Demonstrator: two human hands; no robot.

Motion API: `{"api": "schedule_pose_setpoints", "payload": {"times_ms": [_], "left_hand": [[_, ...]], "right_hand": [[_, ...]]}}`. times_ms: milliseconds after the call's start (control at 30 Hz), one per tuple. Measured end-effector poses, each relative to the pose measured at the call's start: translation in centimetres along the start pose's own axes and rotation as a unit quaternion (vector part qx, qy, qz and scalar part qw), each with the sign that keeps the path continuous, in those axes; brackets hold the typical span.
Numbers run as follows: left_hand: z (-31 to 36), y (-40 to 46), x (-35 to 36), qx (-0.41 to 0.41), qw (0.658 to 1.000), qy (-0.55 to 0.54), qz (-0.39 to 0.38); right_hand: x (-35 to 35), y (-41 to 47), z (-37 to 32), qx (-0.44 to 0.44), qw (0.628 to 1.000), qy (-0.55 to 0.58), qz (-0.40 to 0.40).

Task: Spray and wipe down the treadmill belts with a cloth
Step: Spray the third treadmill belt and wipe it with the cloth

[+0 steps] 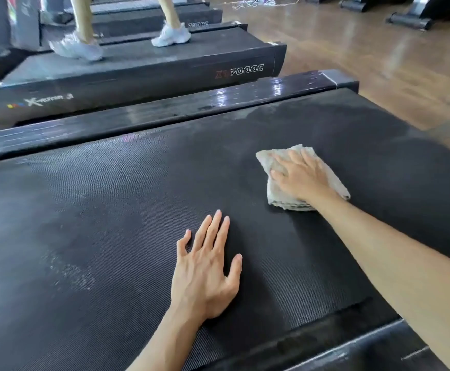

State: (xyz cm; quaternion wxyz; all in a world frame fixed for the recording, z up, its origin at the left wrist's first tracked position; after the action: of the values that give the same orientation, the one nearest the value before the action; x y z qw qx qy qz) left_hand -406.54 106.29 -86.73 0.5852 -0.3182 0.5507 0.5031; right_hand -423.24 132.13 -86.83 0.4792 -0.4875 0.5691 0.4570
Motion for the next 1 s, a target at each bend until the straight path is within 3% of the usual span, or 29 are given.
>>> {"api": "schedule_pose_setpoints", "payload": {"times_ms": [133,300,400,500,667,833,933,1000], "left_hand": [[-0.1,0.1,0.0,-0.002,1.000,0.000,0.000],[-0.2,0.1,0.1,0.001,1.000,0.002,0.000],[-0.1,0.2,0.1,0.000,1.000,0.000,0.001],[-0.1,0.2,0.1,0.002,1.000,0.000,0.001],[-0.1,0.1,0.2,0.003,1.000,0.005,-0.002],[-0.1,0.2,0.1,0.005,1.000,0.005,-0.003],[-0.2,0.2,0.2,0.004,1.000,0.002,-0.002],[-0.2,0.1,0.2,0.003,1.000,-0.001,0.002]], "right_hand": [[0.8,2.5,-6.0,-0.026,1.000,0.017,-0.004],[0.8,-3.3,-7.8,-0.189,0.982,0.025,-0.020],[0.7,-6.1,-2.1,-0.162,0.985,0.048,-0.038],[0.8,-2.0,1.9,-0.092,0.996,0.004,-0.018],[0.7,4.2,-2.0,0.017,1.000,0.004,0.006],[-2.5,-2.6,-8.5,-0.201,0.979,-0.023,0.025],[-1.0,-7.8,-3.2,-0.187,0.980,0.057,-0.024],[-0.1,-7.9,1.6,-0.160,0.986,0.039,-0.019]]}}
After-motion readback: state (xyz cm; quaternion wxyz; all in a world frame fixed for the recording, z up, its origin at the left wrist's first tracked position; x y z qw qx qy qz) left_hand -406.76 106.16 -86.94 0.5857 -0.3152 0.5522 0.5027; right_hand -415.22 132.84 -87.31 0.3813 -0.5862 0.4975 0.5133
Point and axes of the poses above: each hand's wrist, its own y-axis towards the middle knuckle, its own x-axis out of the palm, z = x × y, the point moved 4 cm from there along y, towards the middle knuckle, and after that the axes turned 6 degrees about z, right-handed, at the moved point
